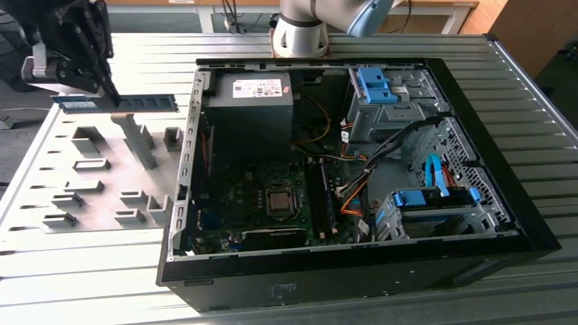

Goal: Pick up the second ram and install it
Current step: 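Pick up the second ram and move it above second insertion slot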

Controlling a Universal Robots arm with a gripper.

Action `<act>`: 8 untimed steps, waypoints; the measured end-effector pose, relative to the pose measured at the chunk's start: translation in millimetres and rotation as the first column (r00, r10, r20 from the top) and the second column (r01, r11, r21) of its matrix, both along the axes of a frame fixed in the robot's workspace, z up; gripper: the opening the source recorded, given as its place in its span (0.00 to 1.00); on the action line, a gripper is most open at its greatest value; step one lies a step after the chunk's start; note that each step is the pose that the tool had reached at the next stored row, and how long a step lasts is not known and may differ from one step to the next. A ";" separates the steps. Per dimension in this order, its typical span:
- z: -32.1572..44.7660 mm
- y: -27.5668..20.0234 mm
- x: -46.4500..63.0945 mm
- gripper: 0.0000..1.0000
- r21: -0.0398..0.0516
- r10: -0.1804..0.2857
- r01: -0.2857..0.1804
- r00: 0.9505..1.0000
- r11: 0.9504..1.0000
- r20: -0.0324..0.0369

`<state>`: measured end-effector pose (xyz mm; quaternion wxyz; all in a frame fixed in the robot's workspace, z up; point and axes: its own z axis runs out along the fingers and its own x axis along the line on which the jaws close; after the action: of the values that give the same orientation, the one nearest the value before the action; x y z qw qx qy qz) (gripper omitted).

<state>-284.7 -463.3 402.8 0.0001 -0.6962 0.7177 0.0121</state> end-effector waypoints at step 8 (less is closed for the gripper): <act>0.0 0.0 20.2 0.14 0.000 0.000 0.000 1.000 1.000 0.000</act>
<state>-264.5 -463.3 402.9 0.0000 -0.6963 0.7177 0.0121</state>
